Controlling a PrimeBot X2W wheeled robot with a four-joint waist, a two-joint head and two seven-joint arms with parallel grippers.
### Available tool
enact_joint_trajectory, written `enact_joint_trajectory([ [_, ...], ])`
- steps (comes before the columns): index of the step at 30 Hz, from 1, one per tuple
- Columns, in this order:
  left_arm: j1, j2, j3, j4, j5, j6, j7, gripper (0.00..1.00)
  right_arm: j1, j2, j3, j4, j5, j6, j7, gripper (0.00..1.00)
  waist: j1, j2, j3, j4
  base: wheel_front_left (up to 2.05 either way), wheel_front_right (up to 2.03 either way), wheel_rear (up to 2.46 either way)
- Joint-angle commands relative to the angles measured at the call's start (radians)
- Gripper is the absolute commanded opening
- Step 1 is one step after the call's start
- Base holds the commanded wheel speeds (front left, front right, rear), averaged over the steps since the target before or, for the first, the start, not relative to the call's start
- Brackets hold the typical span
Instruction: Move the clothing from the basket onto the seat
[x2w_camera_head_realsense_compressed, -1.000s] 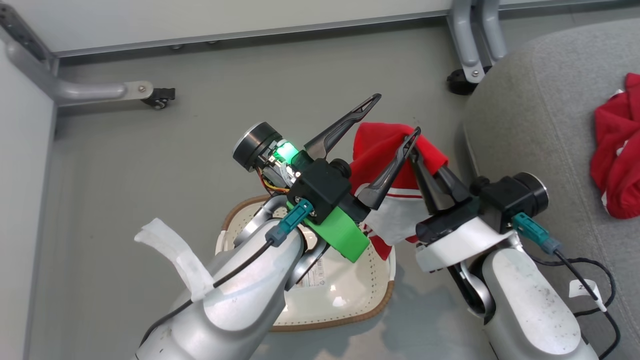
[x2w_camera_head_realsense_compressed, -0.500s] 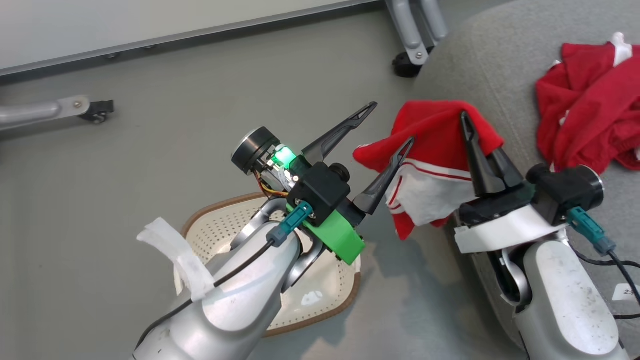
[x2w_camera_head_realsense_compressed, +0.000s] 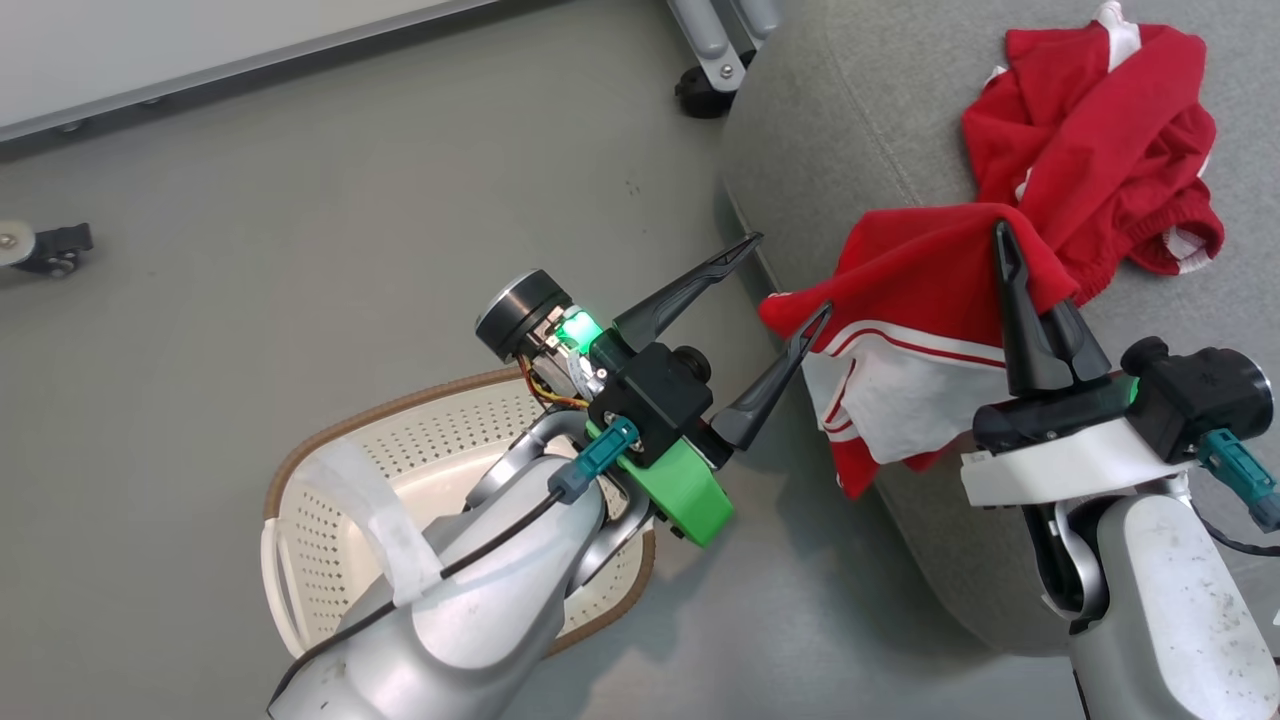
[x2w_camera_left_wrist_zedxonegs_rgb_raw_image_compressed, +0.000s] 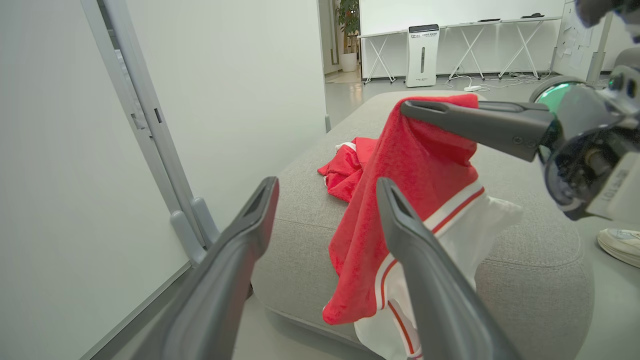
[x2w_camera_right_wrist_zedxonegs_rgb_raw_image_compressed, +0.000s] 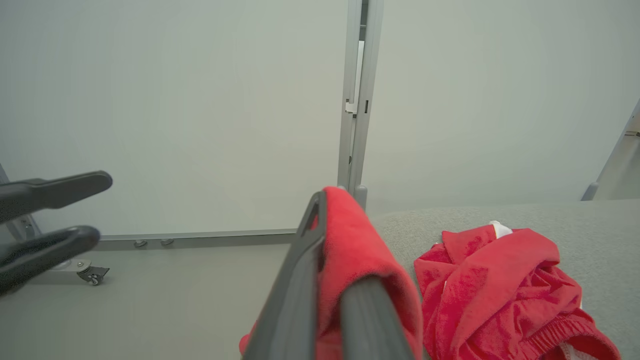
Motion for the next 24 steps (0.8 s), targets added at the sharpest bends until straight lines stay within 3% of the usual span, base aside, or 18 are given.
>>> enact_joint_trajectory([
  [1,-0.001,0.008,0.002,0.002,0.006,-0.005,0.001,1.0,0.012,0.001,-0.008,-0.005,0.003,-0.001,-0.001,0.0,0.0,-0.0001,0.014,-0.019,0.0,0.0,0.0],
  [15,0.007,0.017,0.001,0.003,-0.003,-0.005,0.001,1.0,-0.035,0.006,-0.041,-0.007,0.007,-0.001,-0.001,0.0,0.0,-0.0001,0.027,-0.01,0.0,0.0,0.0],
  [24,-0.004,0.019,0.002,-0.006,0.013,-0.001,0.001,1.0,-0.166,-0.046,-0.117,-0.03,-0.01,-0.001,-0.001,0.0,0.0,-0.0001,0.091,0.013,0.0,0.0,0.0],
])
